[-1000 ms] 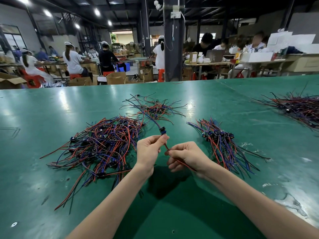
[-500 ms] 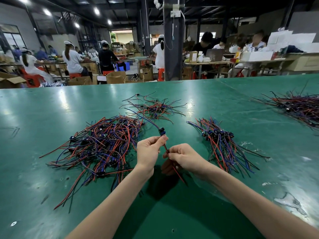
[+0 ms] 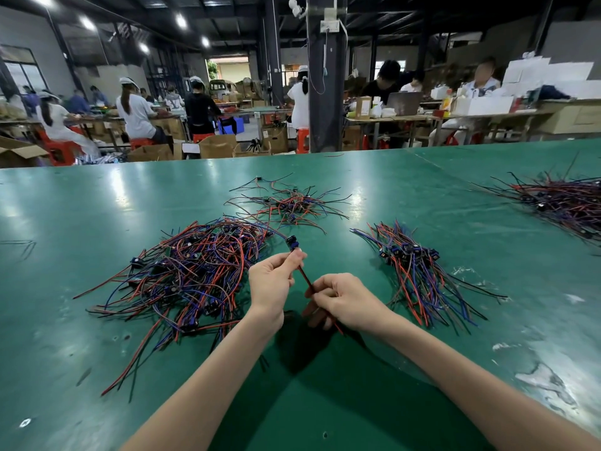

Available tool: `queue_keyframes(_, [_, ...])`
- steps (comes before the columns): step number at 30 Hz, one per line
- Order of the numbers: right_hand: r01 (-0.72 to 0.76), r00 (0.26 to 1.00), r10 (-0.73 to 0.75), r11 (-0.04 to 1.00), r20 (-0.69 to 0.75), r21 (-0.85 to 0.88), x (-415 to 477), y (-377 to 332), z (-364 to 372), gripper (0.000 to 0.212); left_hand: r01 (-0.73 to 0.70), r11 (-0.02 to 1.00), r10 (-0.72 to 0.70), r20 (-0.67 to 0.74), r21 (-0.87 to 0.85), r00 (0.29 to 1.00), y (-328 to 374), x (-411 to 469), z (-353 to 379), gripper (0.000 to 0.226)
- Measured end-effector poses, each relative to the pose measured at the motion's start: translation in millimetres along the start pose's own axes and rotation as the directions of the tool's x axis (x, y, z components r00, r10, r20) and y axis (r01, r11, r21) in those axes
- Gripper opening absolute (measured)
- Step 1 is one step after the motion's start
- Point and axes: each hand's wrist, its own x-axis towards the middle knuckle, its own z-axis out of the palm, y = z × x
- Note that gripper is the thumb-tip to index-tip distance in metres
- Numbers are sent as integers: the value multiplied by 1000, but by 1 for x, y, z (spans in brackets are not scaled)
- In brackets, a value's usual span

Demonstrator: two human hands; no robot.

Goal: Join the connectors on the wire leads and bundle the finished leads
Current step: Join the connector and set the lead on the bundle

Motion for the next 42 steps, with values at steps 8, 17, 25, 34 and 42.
queue_keyframes(8, [-30, 999, 24, 993, 47, 116, -2, -4, -3, 18, 1, 1000, -1, 12, -15, 1000, 3, -1, -2, 15])
queue_keyframes(17, [-161, 986, 123, 883, 114, 440, -3, -9, -3, 19, 24, 1000, -24, 5, -12, 1000, 3, -3, -1, 12])
queue_keyframes(25, [-178, 984, 129, 790, 124, 587, -3, -8, -4, 17, 24, 999, -24, 3, -27, 1000, 6, -4, 0, 10])
queue_keyframes(34, [-180, 956, 28, 840, 291, 512, -11, -11, -6, 23, 13, 999, -14, -27, -44, 1000, 13, -4, -3, 13])
queue_keyframes(42, [-139, 988, 55, 725, 145, 675, -5, -12, -5, 25, 31, 998, -32, -23, -57, 999, 14, -1, -5, 12])
